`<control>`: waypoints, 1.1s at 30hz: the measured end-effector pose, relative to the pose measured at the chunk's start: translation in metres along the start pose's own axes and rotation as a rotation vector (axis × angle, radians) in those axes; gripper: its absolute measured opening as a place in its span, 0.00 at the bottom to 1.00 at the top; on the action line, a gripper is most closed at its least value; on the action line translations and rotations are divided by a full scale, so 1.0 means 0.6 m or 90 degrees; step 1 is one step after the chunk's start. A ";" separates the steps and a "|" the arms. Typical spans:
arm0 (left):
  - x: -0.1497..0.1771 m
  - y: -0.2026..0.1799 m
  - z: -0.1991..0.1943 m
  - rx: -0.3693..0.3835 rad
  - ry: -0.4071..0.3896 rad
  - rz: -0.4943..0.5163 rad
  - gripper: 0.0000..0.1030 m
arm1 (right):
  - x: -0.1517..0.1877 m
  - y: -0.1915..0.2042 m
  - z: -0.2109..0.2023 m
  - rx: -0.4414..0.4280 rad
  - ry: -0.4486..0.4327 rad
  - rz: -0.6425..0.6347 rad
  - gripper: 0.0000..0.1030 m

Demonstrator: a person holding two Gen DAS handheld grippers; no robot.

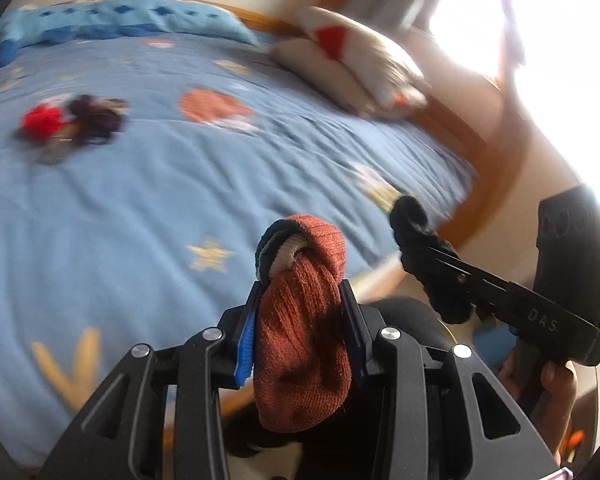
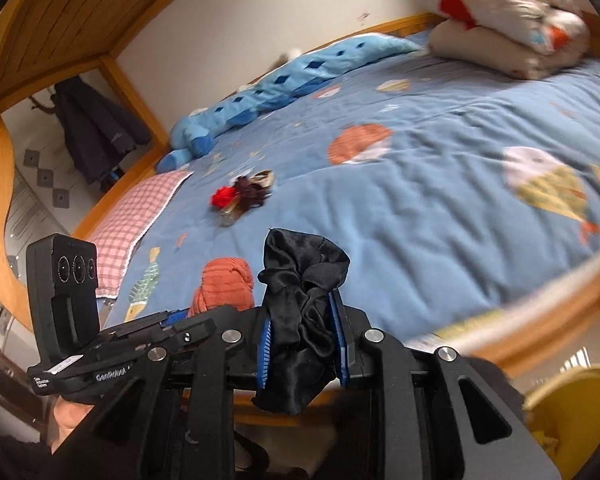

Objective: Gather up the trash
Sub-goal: 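Carry the orange sock and black cloth with both grippers to the bucket, then open both grippers to drop the sock and black cloth into the bucket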

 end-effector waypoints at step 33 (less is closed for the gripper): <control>0.138 -0.418 0.244 0.125 0.221 0.304 0.59 | 0.312 -0.314 -0.316 0.240 -0.097 0.301 0.51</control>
Point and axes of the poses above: each gripper's, at about its wrist camera, not at the fingertips, and z roughly the way its jaws point, y to its left, x to its underside, the point moved 4 cm from there along z, roughly the way its jaws point, and after that the axes turned 11 degrees about y, right-handed, at the moved point
